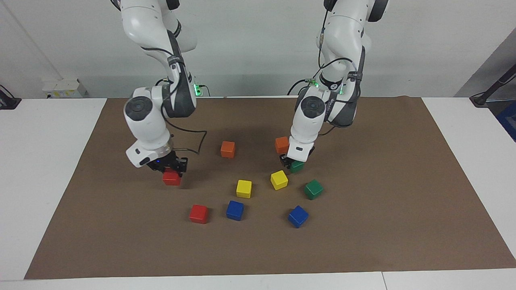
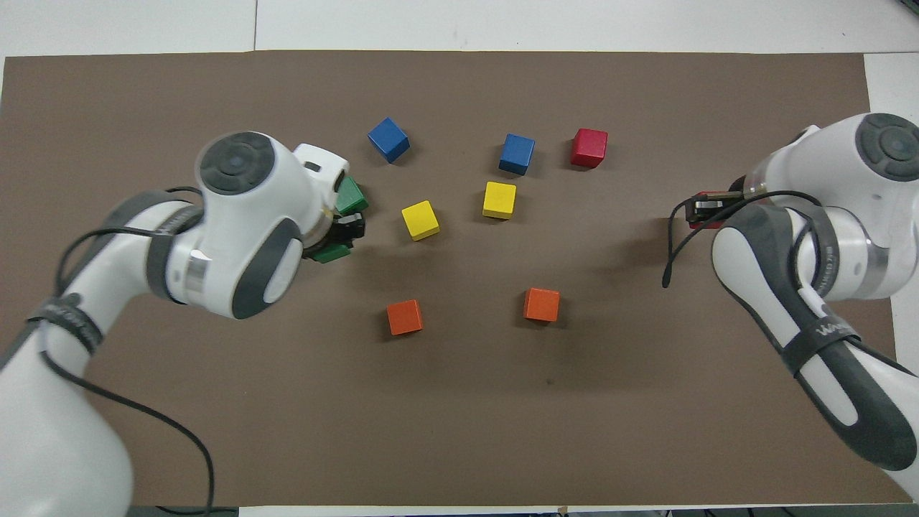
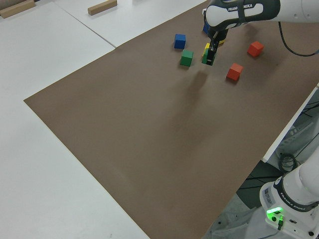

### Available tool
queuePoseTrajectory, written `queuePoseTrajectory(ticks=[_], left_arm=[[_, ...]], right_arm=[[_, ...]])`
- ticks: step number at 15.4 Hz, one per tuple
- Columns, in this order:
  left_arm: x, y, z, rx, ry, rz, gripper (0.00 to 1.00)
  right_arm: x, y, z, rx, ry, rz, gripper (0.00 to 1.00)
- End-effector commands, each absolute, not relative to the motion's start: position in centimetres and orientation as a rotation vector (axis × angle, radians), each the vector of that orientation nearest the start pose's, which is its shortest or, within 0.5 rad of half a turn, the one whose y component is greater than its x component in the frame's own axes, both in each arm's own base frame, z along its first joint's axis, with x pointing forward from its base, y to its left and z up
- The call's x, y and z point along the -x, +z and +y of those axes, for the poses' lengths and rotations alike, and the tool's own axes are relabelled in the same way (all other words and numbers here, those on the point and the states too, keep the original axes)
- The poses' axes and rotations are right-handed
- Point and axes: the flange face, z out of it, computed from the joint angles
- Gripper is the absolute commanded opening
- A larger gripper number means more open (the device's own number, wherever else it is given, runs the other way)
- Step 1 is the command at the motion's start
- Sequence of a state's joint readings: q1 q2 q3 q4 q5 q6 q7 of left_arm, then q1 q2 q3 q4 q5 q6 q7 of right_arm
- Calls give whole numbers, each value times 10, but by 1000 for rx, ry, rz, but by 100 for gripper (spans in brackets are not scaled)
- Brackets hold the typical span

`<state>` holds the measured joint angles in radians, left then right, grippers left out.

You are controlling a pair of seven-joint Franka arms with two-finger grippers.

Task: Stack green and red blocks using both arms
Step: 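Carry the green cube outward with the left gripper while the right carries red, then lower and release both cubes on the table with both grippers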

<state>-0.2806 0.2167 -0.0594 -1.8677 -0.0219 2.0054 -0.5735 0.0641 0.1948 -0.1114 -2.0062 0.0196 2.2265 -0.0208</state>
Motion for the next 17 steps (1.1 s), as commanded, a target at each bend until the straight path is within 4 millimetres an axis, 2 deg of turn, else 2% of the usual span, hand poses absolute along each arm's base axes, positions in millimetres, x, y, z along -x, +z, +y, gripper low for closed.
queuePoseTrajectory(ticks=[1, 2, 3, 4, 7, 9, 13, 14, 15, 17], left_arm=[[-585, 406, -87, 3153, 148, -145, 0], [-594, 407, -50, 3168, 102, -74, 0], [-598, 405, -25, 3174, 68, -53, 0], [-601, 402, -16, 3176, 43, -41, 0], [-610, 370, -6, 3179, -11, -70, 0], [-614, 346, 10, 3179, -7, -112, 0], [-612, 328, 13, 3179, 0, -126, 0], [-609, 321, 15, 3179, 2, -131, 0], [-606, 316, 17, 3178, -5, -142, 0], [-602, 310, 16, 3177, 2, -152, 0]], right_arm=[[-564, 339, -46, 3138, -117, 23, 0], [-565, 336, -48, 3138, -134, 40, 0], [-564, 335, -56, 3138, -137, 62, 0], [-561, 331, -64, 3140, -125, 75, 0], [-558, 319, -70, 3145, -160, 61, 0], [-559, 309, -71, 3147, -165, 66, 0], [-561, 305, -71, 3148, -170, 73, 0], [-562, 304, -71, 3148, -170, 73, 71], [-563, 306, -69, 3148, -163, 68, 100], [-571, 317, -65, 3147, -163, 57, 100]])
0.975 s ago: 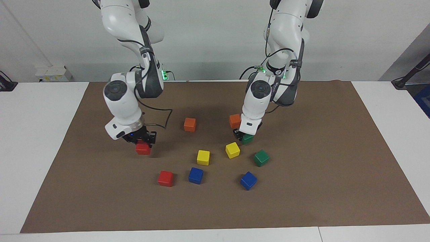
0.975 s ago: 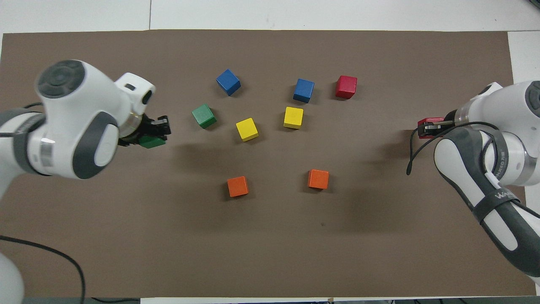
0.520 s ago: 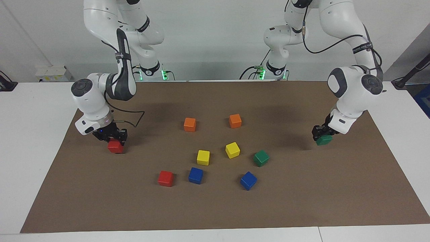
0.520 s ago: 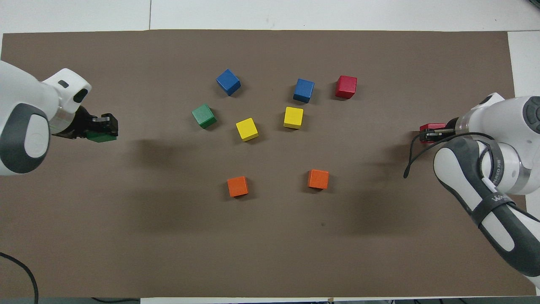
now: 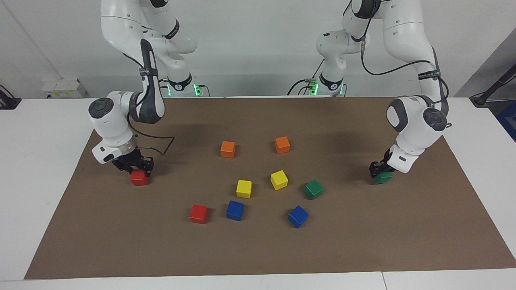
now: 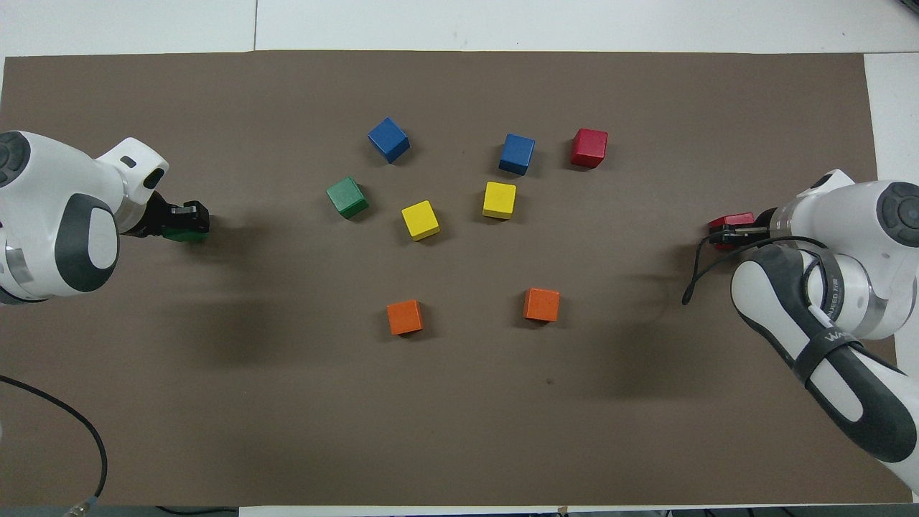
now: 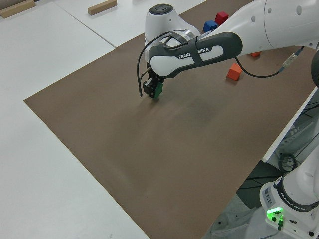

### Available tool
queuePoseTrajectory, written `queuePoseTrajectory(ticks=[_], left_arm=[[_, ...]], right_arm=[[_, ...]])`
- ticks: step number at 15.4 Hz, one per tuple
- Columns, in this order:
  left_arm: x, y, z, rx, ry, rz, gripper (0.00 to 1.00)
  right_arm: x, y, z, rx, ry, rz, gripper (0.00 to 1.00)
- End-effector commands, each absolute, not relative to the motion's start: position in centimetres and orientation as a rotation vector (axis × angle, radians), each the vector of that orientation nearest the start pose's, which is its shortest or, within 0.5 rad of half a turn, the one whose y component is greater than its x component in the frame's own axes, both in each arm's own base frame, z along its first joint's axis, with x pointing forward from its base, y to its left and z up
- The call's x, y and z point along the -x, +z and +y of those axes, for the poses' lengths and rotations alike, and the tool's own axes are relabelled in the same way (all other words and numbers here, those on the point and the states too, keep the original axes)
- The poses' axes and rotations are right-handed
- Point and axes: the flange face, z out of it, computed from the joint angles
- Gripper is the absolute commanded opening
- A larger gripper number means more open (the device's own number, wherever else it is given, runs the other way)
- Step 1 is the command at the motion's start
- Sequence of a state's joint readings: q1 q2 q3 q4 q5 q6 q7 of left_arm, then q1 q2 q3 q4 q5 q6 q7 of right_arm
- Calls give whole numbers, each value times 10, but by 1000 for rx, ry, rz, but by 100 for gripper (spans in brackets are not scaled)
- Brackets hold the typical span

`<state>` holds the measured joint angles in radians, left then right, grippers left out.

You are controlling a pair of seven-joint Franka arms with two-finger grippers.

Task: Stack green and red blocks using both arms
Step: 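Lower and release both cubes on the table with both grippers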

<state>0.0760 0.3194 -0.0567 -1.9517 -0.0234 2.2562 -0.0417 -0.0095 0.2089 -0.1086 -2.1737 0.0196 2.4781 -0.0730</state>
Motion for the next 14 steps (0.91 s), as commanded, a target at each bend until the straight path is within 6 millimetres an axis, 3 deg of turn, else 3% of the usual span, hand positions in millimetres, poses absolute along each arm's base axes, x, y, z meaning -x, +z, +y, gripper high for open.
queuePoseTrajectory(ticks=[1, 3, 4, 5, 6, 9, 11, 13, 14], left_arm=[[-600, 306, 16, 3177, 2, -152, 3], [-597, 300, 16, 3176, -20, -153, 21], [-595, 298, 16, 3176, -17, -153, 43], [-595, 298, 15, 3176, -17, -153, 78], [-595, 298, 12, 3177, -14, -146, 100], [-605, 313, 11, 3175, -43, -159, 100], [-626, 353, 6, 3176, -7, -210, 100], [-656, 388, -41, 3151, -3, -471, 100], [-665, 400, -75, 3130, -18, -543, 100]], right_arm=[[-576, 328, -63, 3146, -137, 50, 100], [-597, 363, -46, 3152, -112, -7, 100], [-610, 380, -32, 3153, -110, 7, 100], [-623, 385, -17, 3153, -96, 68, 100], [-632, 396, 7, 3152, -112, 109, 100], [-657, 403, 61, 3140, -161, 207, 100], [-686, 389, 89, 3124, -154, 290, 100], [-706, 370, 125, 3128, -142, 359, 100], [-710, 359, 135, 3133, -140, 382, 100]])
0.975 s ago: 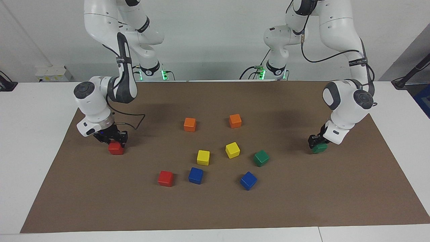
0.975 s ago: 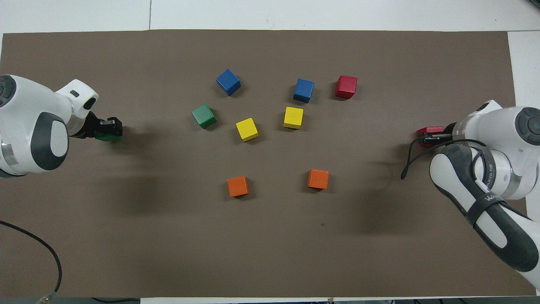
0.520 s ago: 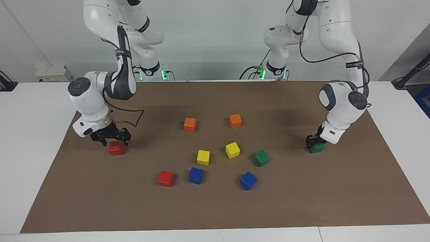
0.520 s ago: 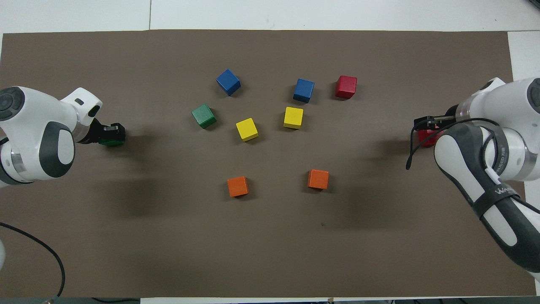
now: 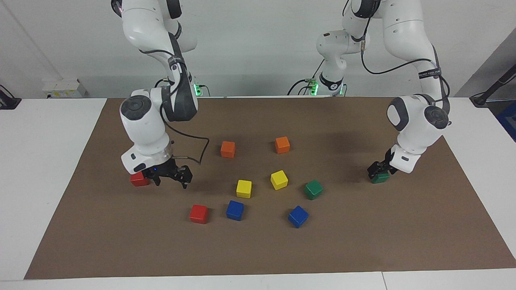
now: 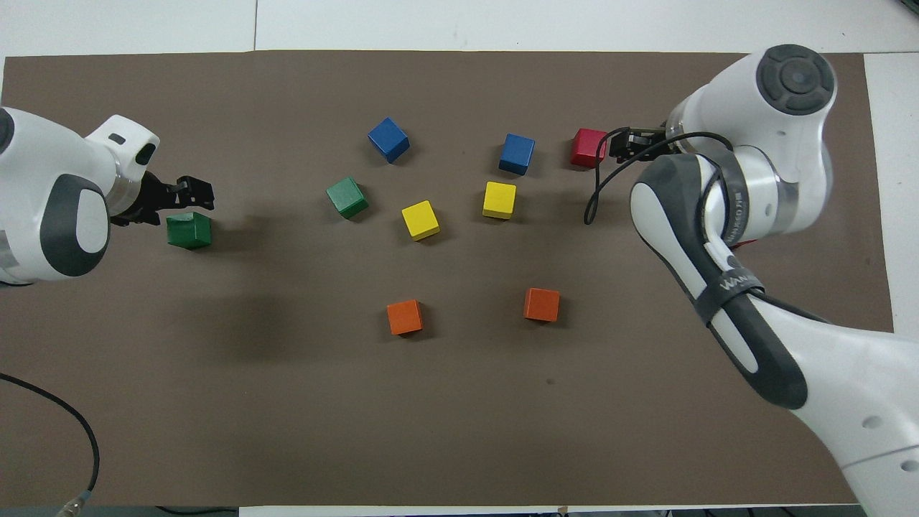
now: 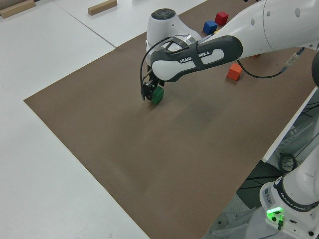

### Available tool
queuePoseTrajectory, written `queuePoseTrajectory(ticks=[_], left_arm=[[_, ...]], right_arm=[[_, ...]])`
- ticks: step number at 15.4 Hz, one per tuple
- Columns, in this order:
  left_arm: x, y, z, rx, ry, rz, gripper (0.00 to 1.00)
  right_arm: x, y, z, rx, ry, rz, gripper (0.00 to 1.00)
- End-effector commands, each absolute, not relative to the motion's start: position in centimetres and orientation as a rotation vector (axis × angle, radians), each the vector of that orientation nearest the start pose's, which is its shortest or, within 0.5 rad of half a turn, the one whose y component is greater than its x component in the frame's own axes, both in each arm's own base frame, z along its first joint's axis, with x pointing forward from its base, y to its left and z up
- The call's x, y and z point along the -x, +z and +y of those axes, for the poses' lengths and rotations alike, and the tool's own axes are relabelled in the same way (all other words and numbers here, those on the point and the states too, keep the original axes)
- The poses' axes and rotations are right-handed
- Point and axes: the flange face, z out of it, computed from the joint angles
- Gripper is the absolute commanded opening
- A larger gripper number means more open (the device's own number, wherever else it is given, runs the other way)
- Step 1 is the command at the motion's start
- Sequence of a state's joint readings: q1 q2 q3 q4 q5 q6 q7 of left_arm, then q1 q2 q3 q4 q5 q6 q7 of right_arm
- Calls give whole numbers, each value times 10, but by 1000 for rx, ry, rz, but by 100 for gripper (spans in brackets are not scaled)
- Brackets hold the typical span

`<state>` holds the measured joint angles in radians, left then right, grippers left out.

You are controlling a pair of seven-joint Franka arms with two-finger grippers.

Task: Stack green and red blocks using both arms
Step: 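Grasp the second green cube with the left gripper while the right grasps red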

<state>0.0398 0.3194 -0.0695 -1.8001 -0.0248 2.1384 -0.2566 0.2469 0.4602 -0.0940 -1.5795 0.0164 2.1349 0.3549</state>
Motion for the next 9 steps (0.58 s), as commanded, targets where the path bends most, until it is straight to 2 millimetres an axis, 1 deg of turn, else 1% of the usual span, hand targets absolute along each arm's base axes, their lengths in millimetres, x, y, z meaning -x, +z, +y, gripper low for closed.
queuePoseTrajectory(ticks=[1, 2, 3, 4, 5, 6, 7, 8, 9], left_arm=[[-667, 403, -115, 3100, 12, -594, 100], [-674, 408, -140, 3084, 5, -691, 100], [-681, 409, -167, 3068, -11, -792, 100], [-680, 404, -195, 3054, -21, -864, 100], [-676, 393, -219, 3038, -31, -908, 100], [-673, 389, -236, 3041, -92, -900, 100], [-668, 377, -240, 3034, -112, -865, 100], [-661, 365, -240, 3024, -98, -848, 100], [-658, 362, -239, 3026, -98, -842, 100]], right_arm=[[-717, 351, 139, 3132, -146, 396, 100], [-725, 350, 146, 3129, -162, 390, 100], [-729, 348, 154, 3128, -174, 374, 100], [-731, 342, 155, 3128, -182, 372, 100], [-731, 335, 157, 3130, -180, 369, 100], [-732, 325, 158, 3132, -184, 364, 100], [-733, 319, 161, 3129, -198, 358, 100], [-735, 317, 162, 3122, -215, 358, 100], [-735, 315, 161, 3115, -227, 362, 100]])
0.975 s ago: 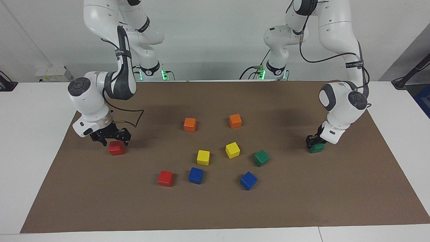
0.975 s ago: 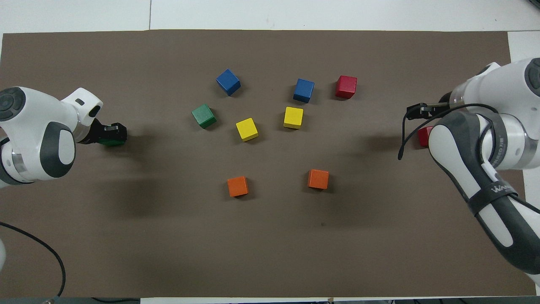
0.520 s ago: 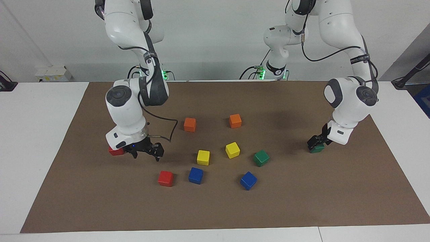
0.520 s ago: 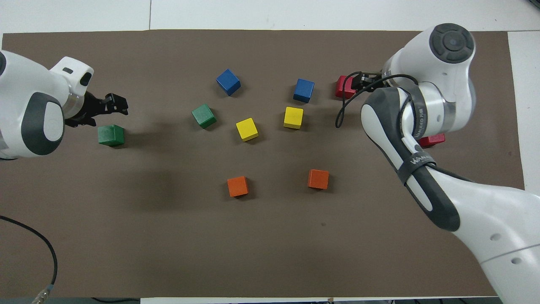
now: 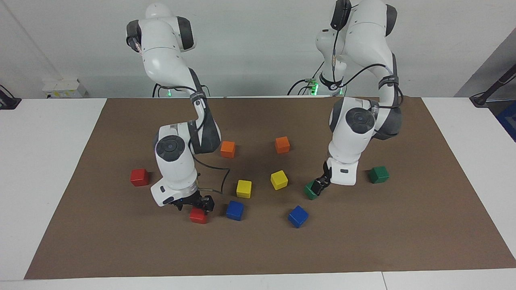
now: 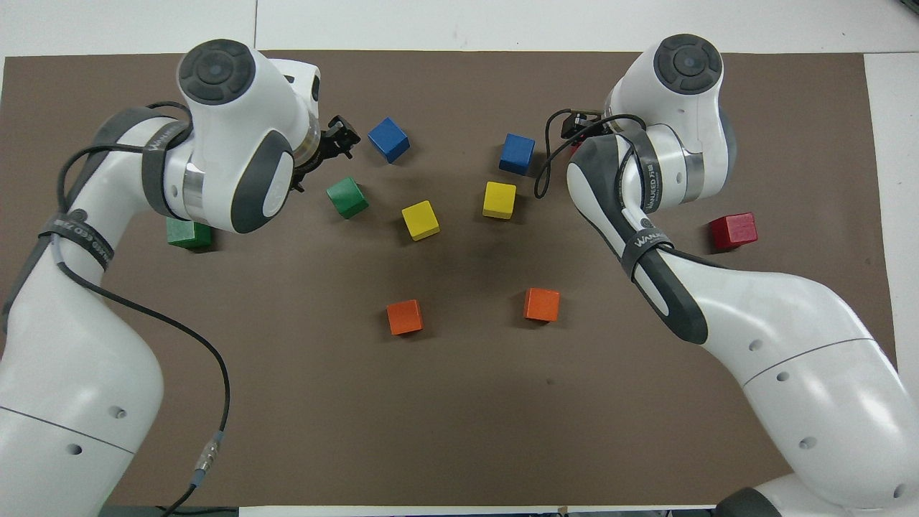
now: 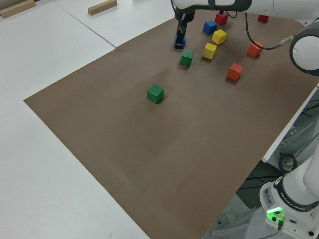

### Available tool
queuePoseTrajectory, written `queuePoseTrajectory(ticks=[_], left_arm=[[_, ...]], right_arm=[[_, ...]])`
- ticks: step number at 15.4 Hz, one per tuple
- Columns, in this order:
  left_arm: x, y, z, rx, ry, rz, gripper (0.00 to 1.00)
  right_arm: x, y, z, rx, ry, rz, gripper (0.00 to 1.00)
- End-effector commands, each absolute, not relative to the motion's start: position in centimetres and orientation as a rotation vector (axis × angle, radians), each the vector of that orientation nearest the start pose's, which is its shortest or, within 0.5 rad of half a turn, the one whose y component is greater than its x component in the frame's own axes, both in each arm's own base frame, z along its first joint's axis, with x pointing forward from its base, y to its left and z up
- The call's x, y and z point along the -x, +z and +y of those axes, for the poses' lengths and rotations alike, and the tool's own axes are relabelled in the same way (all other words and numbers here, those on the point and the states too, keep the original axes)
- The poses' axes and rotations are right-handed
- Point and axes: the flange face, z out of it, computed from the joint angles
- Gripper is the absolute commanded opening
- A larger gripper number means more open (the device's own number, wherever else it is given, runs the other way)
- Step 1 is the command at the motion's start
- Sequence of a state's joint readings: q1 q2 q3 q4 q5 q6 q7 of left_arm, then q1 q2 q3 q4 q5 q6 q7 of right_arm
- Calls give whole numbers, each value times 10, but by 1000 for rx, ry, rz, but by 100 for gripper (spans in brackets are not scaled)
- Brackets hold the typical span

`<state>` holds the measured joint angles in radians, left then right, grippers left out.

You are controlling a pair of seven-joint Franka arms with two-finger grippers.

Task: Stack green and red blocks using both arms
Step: 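Grasp the second green cube with the left gripper while the right grasps red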

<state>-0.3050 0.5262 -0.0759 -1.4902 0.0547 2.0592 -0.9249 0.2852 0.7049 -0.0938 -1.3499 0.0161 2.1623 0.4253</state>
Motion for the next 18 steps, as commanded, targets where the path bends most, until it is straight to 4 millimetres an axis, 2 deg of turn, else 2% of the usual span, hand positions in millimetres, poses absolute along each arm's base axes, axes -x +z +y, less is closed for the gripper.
queuePoseTrajectory(ticks=[1, 5, 7, 8, 10, 11, 12, 13, 14, 18], left_arm=[[-656, 360, -240, 3028, -102, -841, 100], [-641, 342, -252, 3047, -119, -813, 100], [-631, 329, -253, 3068, -155, -804, 100], [-629, 324, -253, 3073, -164, -806, 100], [-627, 316, -254, 3082, -176, -801, 98], [-627, 316, -254, 3082, -178, -803, 91], [-627, 316, -254, 3082, -178, -806, 89], [-627, 314, -254, 3076, -172, -816, 88], [-627, 314, -254, 3069, -173, -852, 88], [-621, 311, -260, 3059, -180, -825, 79]], right_arm=[[-736, 315, 161, 3113, -241, 360, 100], [-734, 301, 162, 3098, -264, 361, 99], [-731, 293, 164, 3094, -262, 363, 86], [-728, 291, 172, 3091, -256, 366, 85], [-724, 285, 176, 3094, -240, 375, 83], [-723, 283, 175, 3095, -236, 375, 70], [-723, 282, 174, 3097, -234, 376, 40], [-723, 283, 175, 3097, -234, 374, 6], [-722, 283, 175, 3100, -223, 375, 0], [-724, 297, 174, 3104, -227, 370, 0]])
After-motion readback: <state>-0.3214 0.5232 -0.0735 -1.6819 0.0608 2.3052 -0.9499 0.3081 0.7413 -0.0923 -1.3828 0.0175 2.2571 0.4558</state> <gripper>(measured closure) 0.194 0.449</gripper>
